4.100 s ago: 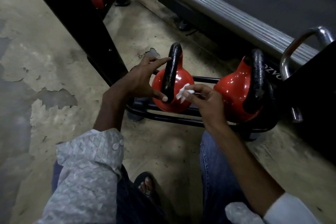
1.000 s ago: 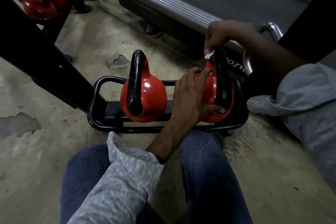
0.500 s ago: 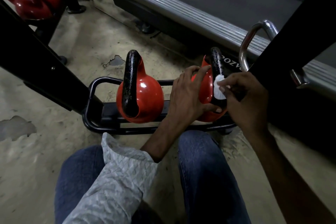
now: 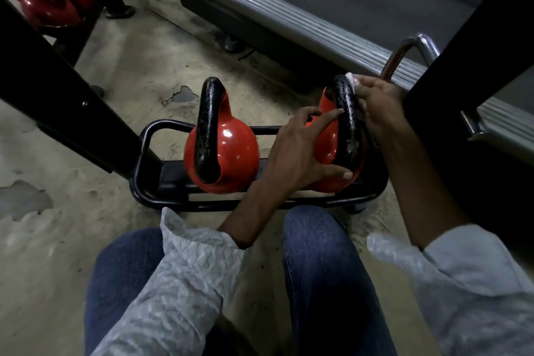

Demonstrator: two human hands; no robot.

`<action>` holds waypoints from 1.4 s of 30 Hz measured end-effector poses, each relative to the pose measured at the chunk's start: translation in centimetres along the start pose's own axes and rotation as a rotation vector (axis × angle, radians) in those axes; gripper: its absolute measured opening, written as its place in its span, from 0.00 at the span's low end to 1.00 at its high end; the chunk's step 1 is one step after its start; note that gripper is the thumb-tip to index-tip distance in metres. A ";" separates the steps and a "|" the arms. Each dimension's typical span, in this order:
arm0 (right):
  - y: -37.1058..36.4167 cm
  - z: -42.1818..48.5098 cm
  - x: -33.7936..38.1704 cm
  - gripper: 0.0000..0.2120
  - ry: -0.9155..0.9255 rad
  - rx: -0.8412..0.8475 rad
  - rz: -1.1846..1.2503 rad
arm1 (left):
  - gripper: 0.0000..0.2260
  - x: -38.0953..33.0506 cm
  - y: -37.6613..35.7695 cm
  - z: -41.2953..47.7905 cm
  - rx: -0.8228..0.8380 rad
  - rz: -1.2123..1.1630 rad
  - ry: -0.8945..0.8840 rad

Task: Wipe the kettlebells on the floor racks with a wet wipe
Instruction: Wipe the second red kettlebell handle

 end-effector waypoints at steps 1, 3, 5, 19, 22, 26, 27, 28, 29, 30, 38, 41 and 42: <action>0.6 -1.0 -0.2 0.11 0.059 -0.012 -0.049 | 0.48 0.2 0.2 0.2 0.035 -0.014 -0.009; 1.9 -4.6 -0.2 0.04 0.241 -0.048 -0.205 | 0.47 0.8 0.5 0.5 0.095 -0.013 -0.037; 3.3 -9.0 -0.1 0.03 0.379 -0.114 -0.403 | 0.46 1.4 0.6 0.7 0.129 0.000 -0.060; 0.6 -13.2 3.3 0.07 0.800 0.268 -0.896 | 0.44 1.6 0.5 0.8 0.136 -0.028 -0.102; 0.4 -14.7 2.6 0.05 0.896 0.340 -0.986 | 0.44 1.8 0.5 0.8 0.141 -0.035 -0.102; 2.1 -17.2 0.5 0.03 0.896 0.294 -0.902 | 0.44 1.8 0.5 0.8 0.143 -0.024 -0.092; 2.6 -17.8 0.0 0.04 0.854 0.249 -0.864 | 0.44 1.8 0.5 0.8 0.143 -0.025 -0.089; 3.1 -18.2 -0.4 0.04 0.802 0.191 -0.811 | 0.44 1.8 0.5 0.8 0.143 -0.025 -0.087; 3.5 -18.4 -0.7 0.05 0.750 0.123 -0.750 | 0.44 1.7 0.6 0.7 0.141 -0.027 -0.088; 3.7 -18.6 -0.9 0.06 0.694 0.054 -0.683 | 0.44 1.6 0.6 0.7 0.138 -0.030 -0.091; 4.2 -15.1 -2.1 0.08 0.250 -0.193 -0.196 | 0.45 1.4 0.5 0.6 0.115 -0.053 -0.082; 4.6 -12.2 -2.2 0.09 0.144 -0.090 -0.138 | 0.45 1.0 0.5 0.5 0.073 -0.021 -0.071; 4.6 -11.3 -2.2 0.08 0.104 -0.041 -0.113 | 0.44 0.9 0.6 0.6 0.062 -0.002 -0.071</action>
Point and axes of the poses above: each hand's wrist, its own z-axis towards the middle knuckle, its own y-axis out of the back of the hand, x = y × z, the point moved 3 cm from there along z, towards the middle knuckle, and after that the axes turned 14 degrees about y, right-handed, at the moved point
